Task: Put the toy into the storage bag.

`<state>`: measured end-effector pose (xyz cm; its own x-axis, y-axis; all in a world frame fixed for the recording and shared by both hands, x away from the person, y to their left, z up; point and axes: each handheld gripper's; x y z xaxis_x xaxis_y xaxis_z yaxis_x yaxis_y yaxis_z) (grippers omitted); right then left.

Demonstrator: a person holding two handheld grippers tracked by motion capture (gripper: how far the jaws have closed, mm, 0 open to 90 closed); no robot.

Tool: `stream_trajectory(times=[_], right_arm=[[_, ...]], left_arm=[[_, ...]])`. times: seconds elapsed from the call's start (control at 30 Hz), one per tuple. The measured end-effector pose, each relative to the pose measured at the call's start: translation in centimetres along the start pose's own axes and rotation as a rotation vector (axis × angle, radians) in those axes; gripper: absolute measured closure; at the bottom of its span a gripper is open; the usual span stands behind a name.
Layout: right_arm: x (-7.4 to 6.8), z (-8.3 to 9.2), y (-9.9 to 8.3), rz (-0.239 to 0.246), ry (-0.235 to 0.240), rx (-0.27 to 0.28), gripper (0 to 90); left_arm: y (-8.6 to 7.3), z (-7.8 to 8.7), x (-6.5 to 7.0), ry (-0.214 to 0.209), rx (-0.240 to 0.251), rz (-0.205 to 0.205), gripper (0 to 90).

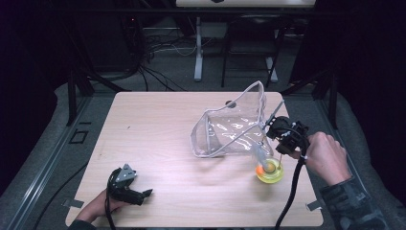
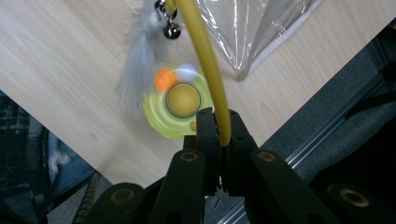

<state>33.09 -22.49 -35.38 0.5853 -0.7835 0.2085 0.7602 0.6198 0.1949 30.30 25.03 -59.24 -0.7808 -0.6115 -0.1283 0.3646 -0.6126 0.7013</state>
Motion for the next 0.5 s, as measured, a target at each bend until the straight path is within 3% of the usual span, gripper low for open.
stream_trajectory(times=[0.33,0.5], right_arm=[[1.3,0.7,0.0,-0.006,-0.028,-0.018,87.5],[2.1,0.3,-0.1,-0.027,-0.019,-0.032,87.5]], left_arm=[[0.0,0.0,0.0,-0.001,-0.002,-0.004,0.0],[0.0,0.0,0.0,-0.001,-0.002,-0.004,0.0]])
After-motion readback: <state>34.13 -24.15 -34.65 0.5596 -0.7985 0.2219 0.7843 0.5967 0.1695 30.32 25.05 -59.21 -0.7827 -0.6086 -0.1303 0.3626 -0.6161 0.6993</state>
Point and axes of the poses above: each handheld gripper's, and its own axes: z roughly backward along the jaws, y roughly out of its top, x roughly to its right, and after that the axes turned 10 degrees about -z, right-handed
